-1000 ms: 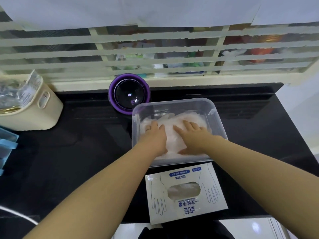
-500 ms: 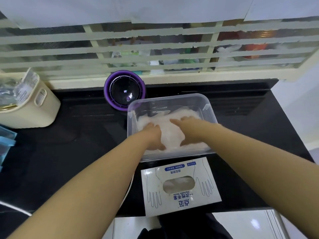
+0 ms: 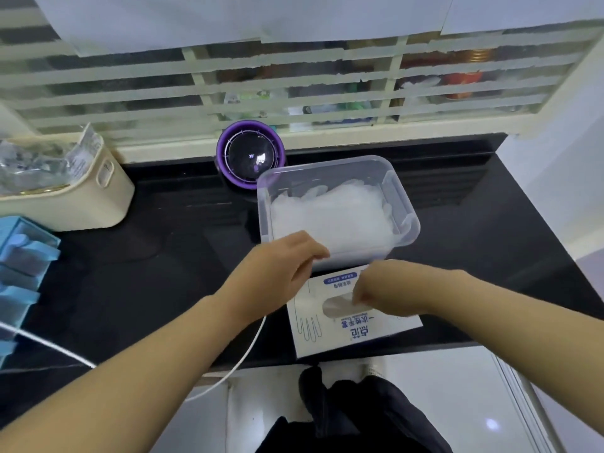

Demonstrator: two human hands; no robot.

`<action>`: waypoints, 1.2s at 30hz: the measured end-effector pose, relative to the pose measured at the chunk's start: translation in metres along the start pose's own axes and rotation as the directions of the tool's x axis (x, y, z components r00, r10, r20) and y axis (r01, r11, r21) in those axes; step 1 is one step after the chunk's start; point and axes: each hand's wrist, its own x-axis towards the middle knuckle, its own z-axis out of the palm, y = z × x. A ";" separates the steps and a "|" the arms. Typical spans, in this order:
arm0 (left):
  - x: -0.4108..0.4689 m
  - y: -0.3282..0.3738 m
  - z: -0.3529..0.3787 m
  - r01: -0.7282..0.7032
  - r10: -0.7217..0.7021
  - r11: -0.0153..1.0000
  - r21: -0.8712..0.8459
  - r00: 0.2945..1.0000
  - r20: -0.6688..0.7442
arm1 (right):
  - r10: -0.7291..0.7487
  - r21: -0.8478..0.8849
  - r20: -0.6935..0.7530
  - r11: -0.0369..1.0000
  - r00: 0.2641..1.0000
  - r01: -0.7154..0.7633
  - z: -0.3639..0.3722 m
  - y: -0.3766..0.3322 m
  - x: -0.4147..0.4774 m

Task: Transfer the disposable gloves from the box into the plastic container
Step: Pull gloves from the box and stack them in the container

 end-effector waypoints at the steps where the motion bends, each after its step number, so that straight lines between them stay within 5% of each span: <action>1: -0.007 0.002 0.005 -0.021 0.021 1.000 0.018 0.999 0.029 | 0.024 -0.013 -0.003 1.000 1.000 -0.024 0.008 0.001 0.004; 3: -0.018 0.005 0.018 -0.008 -0.002 0.999 0.049 0.981 0.194 | 0.067 0.002 -0.027 0.998 0.997 -0.067 0.020 0.004 0.011; 7: -0.034 0.003 0.043 0.034 -0.157 0.972 0.234 0.832 0.533 | 0.022 -0.222 -0.050 0.975 0.999 -0.032 0.041 0.005 0.026; 15: -0.037 0.001 0.051 0.068 -0.205 0.966 0.249 0.790 0.578 | -0.122 -0.485 -0.122 0.873 0.985 0.048 0.043 -0.001 0.044; 19: -0.037 0.001 0.052 0.077 -0.216 0.964 0.255 0.786 0.579 | -0.158 -0.388 -0.210 0.919 0.965 0.066 0.047 0.006 0.036; 24: -0.037 0.000 0.052 0.103 -0.230 0.963 0.251 0.800 0.554 | -0.174 -0.158 -0.501 0.981 0.848 0.109 0.043 0.008 0.013; 30: -0.033 0.004 0.050 0.129 -0.260 0.953 0.275 0.813 0.521 | 0.121 0.317 -0.759 0.927 0.640 0.200 -0.001 -0.005 -0.021; 33: -0.026 0.010 0.037 0.317 -0.326 0.942 0.112 0.781 0.533 | 0.123 0.296 -0.788 0.935 0.604 0.197 -0.031 -0.008 -0.039; 36: -0.014 0.012 0.008 0.536 -0.351 0.822 -0.194 0.745 0.567 | 0.106 0.261 -0.767 0.952 0.632 0.157 -0.050 -0.003 -0.053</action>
